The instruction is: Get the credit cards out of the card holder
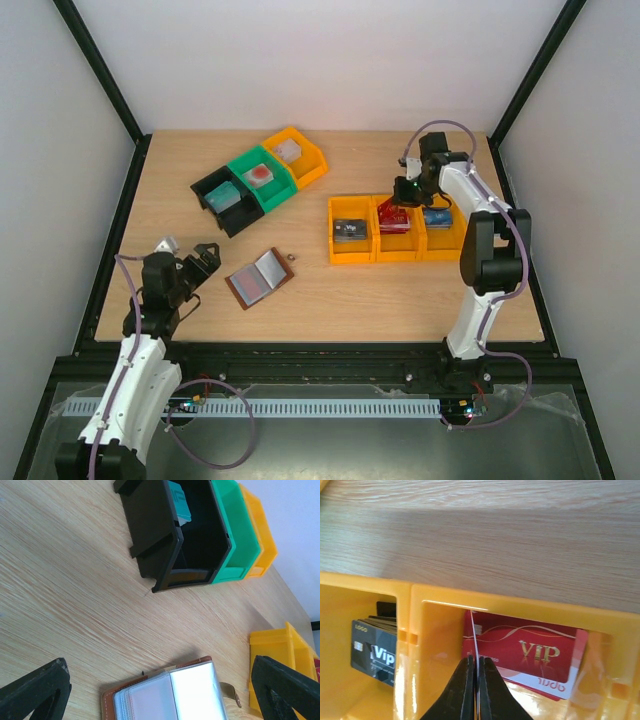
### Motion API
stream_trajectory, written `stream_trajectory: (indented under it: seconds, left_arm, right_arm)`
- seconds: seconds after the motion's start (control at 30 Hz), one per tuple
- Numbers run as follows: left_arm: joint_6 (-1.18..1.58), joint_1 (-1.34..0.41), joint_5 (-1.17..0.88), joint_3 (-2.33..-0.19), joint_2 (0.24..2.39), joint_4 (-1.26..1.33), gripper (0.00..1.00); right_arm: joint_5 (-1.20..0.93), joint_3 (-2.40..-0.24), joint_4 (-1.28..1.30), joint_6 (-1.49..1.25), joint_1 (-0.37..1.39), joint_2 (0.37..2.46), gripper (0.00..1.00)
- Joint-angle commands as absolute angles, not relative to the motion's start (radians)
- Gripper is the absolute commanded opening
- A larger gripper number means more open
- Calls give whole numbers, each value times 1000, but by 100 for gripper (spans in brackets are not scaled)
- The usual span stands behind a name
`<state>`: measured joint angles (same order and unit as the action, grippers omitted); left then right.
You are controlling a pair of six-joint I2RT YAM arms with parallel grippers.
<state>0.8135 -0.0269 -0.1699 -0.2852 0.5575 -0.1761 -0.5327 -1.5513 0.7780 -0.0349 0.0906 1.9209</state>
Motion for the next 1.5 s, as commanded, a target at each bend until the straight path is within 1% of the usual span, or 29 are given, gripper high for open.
stream_trajectory:
  seconds: [0.0, 0.17, 0.33, 0.5, 0.57, 0.63, 0.77, 0.8, 0.87, 0.97, 1.0, 1.03, 1.13, 1.17, 1.23, 1.3, 1.4, 1.47]
  left_arm:
    - [825, -17, -185, -270, 551, -189, 99]
    - [854, -10, -183, -258, 555, -212, 99]
    - [919, -6, -222, -224, 576, -225, 99]
    - [963, -6, -268, -185, 605, -205, 100]
    - [978, -7, -285, -170, 618, -190, 100]
    - [996, -8, -295, -159, 632, -179, 100]
    - [1028, -28, -309, -138, 666, -151, 98]
    - [1034, -37, -309, -135, 679, -138, 98]
    - [1047, -57, -316, -127, 704, -103, 98]
    - [1066, -73, -333, -117, 745, -33, 97]
    - [1075, -78, -339, -112, 761, -9, 97]
    - [1088, -85, -342, -107, 773, 14, 97]
    - [1102, -98, -340, -101, 790, 47, 97]
    - [1104, -101, -338, -99, 792, 51, 97]
    - [1108, -103, -331, -97, 795, 55, 97]
    - [1111, -104, -324, -93, 798, 63, 96]
    - [1116, -114, -318, -89, 806, 80, 94]
    - [1120, -123, -311, -86, 816, 95, 91]
  right_arm:
    - [-463, -1577, 766, -45, 83, 1943, 6]
    - [-372, -1578, 731, -79, 83, 1956, 22]
    - [-198, -1625, 730, -101, 83, 1969, 32]
    - [-101, -1686, 717, -104, 103, 1918, 34]
    - [-43, -1716, 722, -110, 146, 1890, 35]
    - [-2, -1713, 705, -120, 226, 1849, 37]
    - [-62, -1599, 601, -165, 468, 1758, 40]
    - [-93, -1558, 565, -181, 559, 1746, 41]
    - [-138, -1490, 506, -222, 676, 1744, 44]
    - [-148, -1447, 478, -288, 778, 1787, 47]
    - [-153, -1437, 470, -297, 798, 1802, 50]
    - [-162, -1429, 464, -302, 814, 1820, 55]
    - [-251, -1425, 456, -300, 841, 1887, 76]
    - [-277, -1426, 452, -296, 848, 1909, 81]
    - [-334, -1430, 448, -278, 857, 1955, 89]
    - [-360, -1430, 444, -277, 857, 1985, 91]
    - [-373, -1433, 444, -273, 857, 2032, 91]
    - [-424, -1441, 443, -272, 857, 2067, 90]
